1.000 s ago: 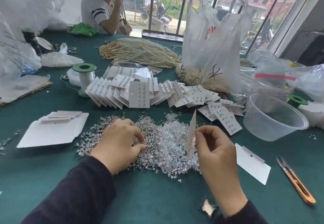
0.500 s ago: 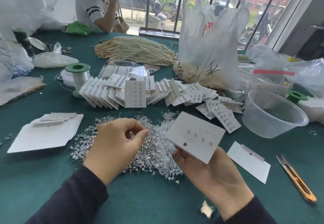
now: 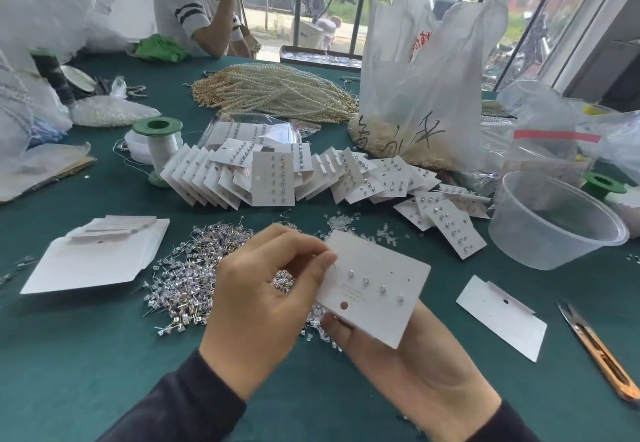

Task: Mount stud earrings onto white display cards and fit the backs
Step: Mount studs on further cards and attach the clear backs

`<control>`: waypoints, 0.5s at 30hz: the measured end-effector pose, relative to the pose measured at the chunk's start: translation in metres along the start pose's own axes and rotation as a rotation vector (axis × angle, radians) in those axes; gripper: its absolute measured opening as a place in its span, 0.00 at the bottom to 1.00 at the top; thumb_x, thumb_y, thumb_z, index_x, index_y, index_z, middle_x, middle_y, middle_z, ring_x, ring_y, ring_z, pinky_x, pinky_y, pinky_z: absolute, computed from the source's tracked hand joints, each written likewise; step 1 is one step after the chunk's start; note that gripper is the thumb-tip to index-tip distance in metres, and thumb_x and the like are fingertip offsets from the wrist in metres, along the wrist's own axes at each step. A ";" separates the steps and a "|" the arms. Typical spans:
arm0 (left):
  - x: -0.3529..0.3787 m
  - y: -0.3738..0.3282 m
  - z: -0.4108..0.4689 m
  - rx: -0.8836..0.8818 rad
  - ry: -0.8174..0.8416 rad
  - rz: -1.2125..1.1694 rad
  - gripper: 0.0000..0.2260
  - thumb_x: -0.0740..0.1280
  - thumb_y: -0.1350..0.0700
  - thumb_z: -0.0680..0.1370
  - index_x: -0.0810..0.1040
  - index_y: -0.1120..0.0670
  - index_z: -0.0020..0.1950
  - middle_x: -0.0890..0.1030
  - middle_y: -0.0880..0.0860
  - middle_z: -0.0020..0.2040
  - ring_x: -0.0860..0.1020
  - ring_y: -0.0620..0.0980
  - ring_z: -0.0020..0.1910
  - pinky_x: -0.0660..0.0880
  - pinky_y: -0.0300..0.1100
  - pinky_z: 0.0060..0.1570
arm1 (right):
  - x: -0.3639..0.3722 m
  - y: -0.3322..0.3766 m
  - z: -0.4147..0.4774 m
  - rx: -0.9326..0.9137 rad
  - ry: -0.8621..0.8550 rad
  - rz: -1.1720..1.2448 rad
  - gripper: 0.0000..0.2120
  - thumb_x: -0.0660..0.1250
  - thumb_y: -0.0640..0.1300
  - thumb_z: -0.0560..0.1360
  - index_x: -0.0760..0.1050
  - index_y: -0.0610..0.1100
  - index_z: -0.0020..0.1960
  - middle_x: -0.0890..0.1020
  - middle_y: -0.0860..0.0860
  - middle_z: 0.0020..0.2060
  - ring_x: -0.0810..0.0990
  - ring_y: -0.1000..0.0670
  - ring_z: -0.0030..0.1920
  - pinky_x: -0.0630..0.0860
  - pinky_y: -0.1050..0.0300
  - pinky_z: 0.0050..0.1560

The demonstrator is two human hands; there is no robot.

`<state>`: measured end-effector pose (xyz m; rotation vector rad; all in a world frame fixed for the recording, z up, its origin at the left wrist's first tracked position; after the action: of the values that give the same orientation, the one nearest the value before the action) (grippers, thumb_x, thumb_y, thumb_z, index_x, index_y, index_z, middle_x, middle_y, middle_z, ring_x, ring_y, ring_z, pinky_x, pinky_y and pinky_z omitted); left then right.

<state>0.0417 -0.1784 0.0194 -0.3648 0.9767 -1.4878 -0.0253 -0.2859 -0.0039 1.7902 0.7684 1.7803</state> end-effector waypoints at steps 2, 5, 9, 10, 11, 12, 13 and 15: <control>-0.001 0.000 -0.001 0.005 -0.016 0.011 0.08 0.68 0.53 0.71 0.81 0.57 0.39 0.80 0.50 0.36 0.78 0.44 0.35 0.76 0.44 0.35 | 0.000 0.000 0.000 0.001 0.005 -0.014 0.21 0.77 0.48 0.63 0.80 0.44 0.54 0.82 0.47 0.51 0.80 0.51 0.48 0.75 0.58 0.47; 0.000 0.000 -0.002 0.015 -0.008 0.047 0.08 0.67 0.52 0.71 0.81 0.56 0.39 0.79 0.49 0.35 0.77 0.44 0.35 0.75 0.43 0.35 | -0.001 -0.001 0.000 0.005 -0.006 -0.007 0.22 0.78 0.47 0.62 0.80 0.43 0.54 0.82 0.46 0.51 0.80 0.50 0.48 0.76 0.57 0.48; 0.001 -0.003 -0.002 0.087 0.032 0.102 0.07 0.68 0.54 0.72 0.82 0.57 0.40 0.79 0.50 0.37 0.77 0.42 0.35 0.75 0.39 0.36 | -0.001 0.001 0.000 -0.004 -0.028 0.003 0.21 0.79 0.45 0.60 0.81 0.40 0.51 0.82 0.44 0.49 0.79 0.48 0.49 0.76 0.56 0.49; 0.001 -0.004 -0.003 0.118 0.067 0.118 0.10 0.67 0.51 0.72 0.82 0.57 0.42 0.80 0.50 0.38 0.77 0.42 0.36 0.75 0.38 0.37 | 0.000 0.002 0.000 -0.009 -0.023 0.027 0.20 0.79 0.44 0.61 0.81 0.39 0.50 0.82 0.44 0.48 0.80 0.48 0.48 0.77 0.57 0.48; 0.002 -0.005 -0.004 0.143 0.114 0.142 0.14 0.66 0.48 0.72 0.83 0.57 0.44 0.80 0.51 0.41 0.78 0.44 0.39 0.75 0.39 0.39 | 0.000 0.004 0.000 -0.013 -0.021 0.055 0.19 0.78 0.42 0.61 0.81 0.38 0.50 0.82 0.44 0.47 0.81 0.48 0.47 0.78 0.58 0.46; 0.003 -0.004 -0.005 0.164 0.165 0.182 0.18 0.66 0.44 0.70 0.82 0.58 0.47 0.80 0.52 0.43 0.79 0.46 0.42 0.76 0.41 0.42 | -0.001 0.006 -0.001 -0.014 -0.034 0.078 0.19 0.78 0.41 0.60 0.81 0.37 0.50 0.82 0.43 0.46 0.81 0.48 0.44 0.78 0.59 0.43; 0.004 -0.003 -0.006 0.181 0.208 0.236 0.21 0.67 0.42 0.69 0.82 0.58 0.50 0.80 0.52 0.46 0.79 0.48 0.45 0.76 0.42 0.45 | -0.003 0.007 -0.001 -0.015 -0.065 0.085 0.21 0.79 0.41 0.58 0.81 0.37 0.49 0.82 0.44 0.44 0.81 0.49 0.42 0.77 0.61 0.39; 0.006 -0.002 -0.008 0.215 0.258 0.317 0.23 0.69 0.43 0.67 0.80 0.59 0.53 0.81 0.53 0.49 0.79 0.50 0.48 0.76 0.44 0.47 | -0.005 0.010 -0.003 -0.035 -0.118 0.036 0.23 0.81 0.42 0.55 0.81 0.39 0.48 0.82 0.44 0.41 0.80 0.50 0.39 0.74 0.61 0.36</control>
<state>0.0339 -0.1810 0.0141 0.1366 1.0116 -1.3500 -0.0274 -0.2965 -0.0010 1.8781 0.6576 1.6833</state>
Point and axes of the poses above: each hand's wrist, its own z-axis towards the middle knuckle, its own x-axis out of the palm, y = z × x, the point moved 3 cm from there along z, towards the middle knuckle
